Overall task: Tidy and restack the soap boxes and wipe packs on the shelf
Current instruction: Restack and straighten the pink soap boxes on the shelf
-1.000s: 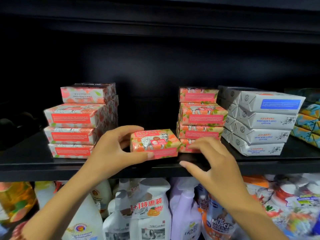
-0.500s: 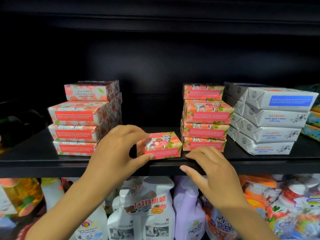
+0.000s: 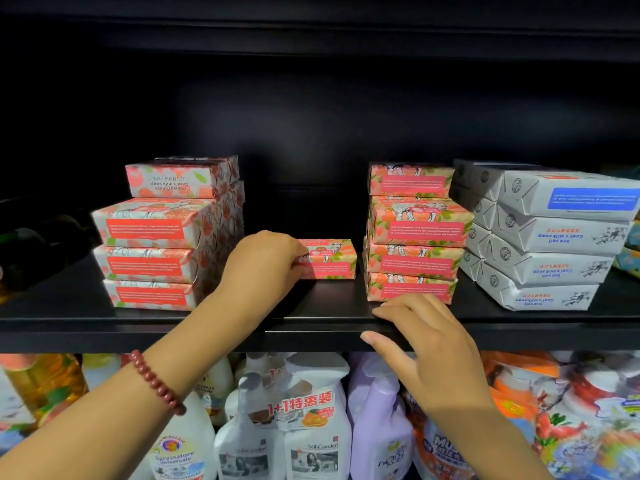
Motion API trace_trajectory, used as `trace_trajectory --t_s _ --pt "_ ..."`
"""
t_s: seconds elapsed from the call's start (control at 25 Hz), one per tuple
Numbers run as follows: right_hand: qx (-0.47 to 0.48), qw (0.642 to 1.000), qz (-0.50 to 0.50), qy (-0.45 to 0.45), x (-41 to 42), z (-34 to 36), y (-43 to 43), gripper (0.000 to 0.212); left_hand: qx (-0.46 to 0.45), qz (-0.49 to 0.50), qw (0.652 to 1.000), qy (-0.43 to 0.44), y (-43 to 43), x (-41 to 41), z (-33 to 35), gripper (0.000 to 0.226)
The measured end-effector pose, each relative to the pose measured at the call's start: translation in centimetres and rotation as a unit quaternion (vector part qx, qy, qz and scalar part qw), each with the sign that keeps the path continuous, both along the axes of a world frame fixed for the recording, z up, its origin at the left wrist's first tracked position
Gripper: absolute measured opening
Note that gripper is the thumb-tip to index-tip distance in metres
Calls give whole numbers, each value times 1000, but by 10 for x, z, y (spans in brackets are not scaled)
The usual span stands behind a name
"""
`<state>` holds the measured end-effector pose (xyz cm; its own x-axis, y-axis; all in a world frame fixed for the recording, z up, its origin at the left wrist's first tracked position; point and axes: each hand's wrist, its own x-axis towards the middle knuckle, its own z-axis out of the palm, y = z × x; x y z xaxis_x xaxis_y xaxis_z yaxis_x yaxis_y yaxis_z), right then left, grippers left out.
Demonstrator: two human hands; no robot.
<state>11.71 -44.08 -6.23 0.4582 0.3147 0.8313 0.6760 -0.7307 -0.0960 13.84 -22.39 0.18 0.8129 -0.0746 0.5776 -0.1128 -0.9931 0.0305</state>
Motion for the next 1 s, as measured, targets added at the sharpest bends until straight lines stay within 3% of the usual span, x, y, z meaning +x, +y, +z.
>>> trace_trajectory --t_s 0.32,0.44,0.52,0.6,0.72,0.84,1.0 --pt "-12 999 21 45 -2 2 -2 37 -28 15 999 32 -3 12 1 27" --pt "30 995 64 77 -4 9 -7 29 -43 -43 998 -32 -3 -7 -6 38" --pt "70 994 78 28 -3 23 -15 26 -89 -96 989 -74 -8 -25 -13 44" --pt "85 993 62 -45 3 46 -25 28 -145 -135 979 -48 -14 -42 -22 42" --pt "5 1000 11 -23 18 83 -35 46 -163 -139 976 32 -21 -48 -31 58" --pt "-116 989 -74 63 34 95 -34 69 -157 -129 978 36 -19 -45 -33 59" --pt "-84 993 -65 40 33 89 -29 62 -153 -133 979 33 -18 -43 -35 58"
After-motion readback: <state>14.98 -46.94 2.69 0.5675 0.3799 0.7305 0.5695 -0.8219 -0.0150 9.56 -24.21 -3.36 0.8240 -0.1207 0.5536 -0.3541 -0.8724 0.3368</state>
